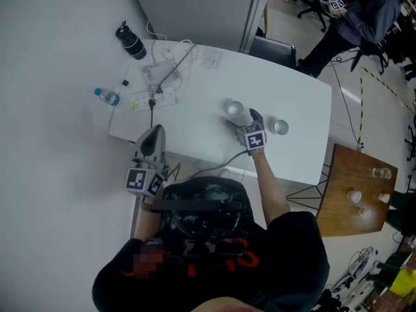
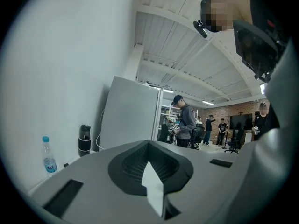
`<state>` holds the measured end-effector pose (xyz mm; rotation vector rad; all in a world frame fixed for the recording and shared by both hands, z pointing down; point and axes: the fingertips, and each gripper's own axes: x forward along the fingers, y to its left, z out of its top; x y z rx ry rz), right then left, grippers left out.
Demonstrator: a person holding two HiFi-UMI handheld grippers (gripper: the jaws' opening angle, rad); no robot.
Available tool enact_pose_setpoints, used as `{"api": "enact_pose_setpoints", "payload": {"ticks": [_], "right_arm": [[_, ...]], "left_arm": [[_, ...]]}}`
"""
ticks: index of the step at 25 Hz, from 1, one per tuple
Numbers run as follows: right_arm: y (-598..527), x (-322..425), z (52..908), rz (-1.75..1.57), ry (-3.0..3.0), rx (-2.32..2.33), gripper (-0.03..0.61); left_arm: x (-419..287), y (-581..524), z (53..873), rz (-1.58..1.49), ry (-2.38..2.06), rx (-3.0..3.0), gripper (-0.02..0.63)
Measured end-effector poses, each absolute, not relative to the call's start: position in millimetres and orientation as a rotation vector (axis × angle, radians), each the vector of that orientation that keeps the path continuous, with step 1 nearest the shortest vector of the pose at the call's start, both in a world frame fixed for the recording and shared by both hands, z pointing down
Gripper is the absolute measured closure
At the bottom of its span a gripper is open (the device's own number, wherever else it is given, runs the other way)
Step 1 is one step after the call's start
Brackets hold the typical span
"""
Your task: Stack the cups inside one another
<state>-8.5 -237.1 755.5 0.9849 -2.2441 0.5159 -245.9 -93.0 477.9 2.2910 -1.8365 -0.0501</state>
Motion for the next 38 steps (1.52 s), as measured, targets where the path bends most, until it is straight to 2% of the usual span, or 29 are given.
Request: {"api": "enact_pose_setpoints", "payload": {"ticks": [1, 4, 5, 7, 8, 27, 28, 29, 32, 35, 38], "right_arm": [[-239, -11, 757, 0.517, -2.237, 0.981, 0.043], [-246, -19, 767, 0.519, -2.212, 0.971, 0.037], [-249, -21, 770, 0.517, -2.202, 0.969, -0.009], [-256, -30, 772, 0.497, -2.198, 0.962, -0.009], [-259, -36, 769, 0.485, -2.203, 0.952, -0.037], [-284, -64, 793, 0.461, -2.065, 0.856, -0.026], [-285, -63, 796, 0.457, -2.051, 0.851, -0.018], [-286, -63, 797, 0.452, -2.041, 0.847, 0.029], [-287, -63, 798, 0.448, -2.027, 0.836, 0.036], [-290, -59, 796, 0.426, -2.021, 0.864, 0.151], [-292, -58, 792, 0.413, -2.033, 0.881, 0.166]], "left_arm": [[-248, -92, 477, -0.049, -1.843, 2.286, 0.611], [-254, -90, 478, -0.044, -1.860, 2.269, 0.611], [-256, -89, 478, -0.048, -1.866, 2.262, 0.612], [-261, -87, 479, -0.054, -1.879, 2.247, 0.611], [-264, -87, 480, -0.052, -1.884, 2.239, 0.611], [-290, -78, 486, -0.070, -1.948, 2.166, 0.611], [-291, -77, 486, -0.073, -1.952, 2.163, 0.611], [-292, -76, 486, -0.073, -1.955, 2.159, 0.611], [-294, -73, 485, -0.077, -1.967, 2.142, 0.611], [-296, -71, 486, -0.077, -1.976, 2.131, 0.611], [-297, -73, 485, -0.079, -1.982, 2.134, 0.611]]}}
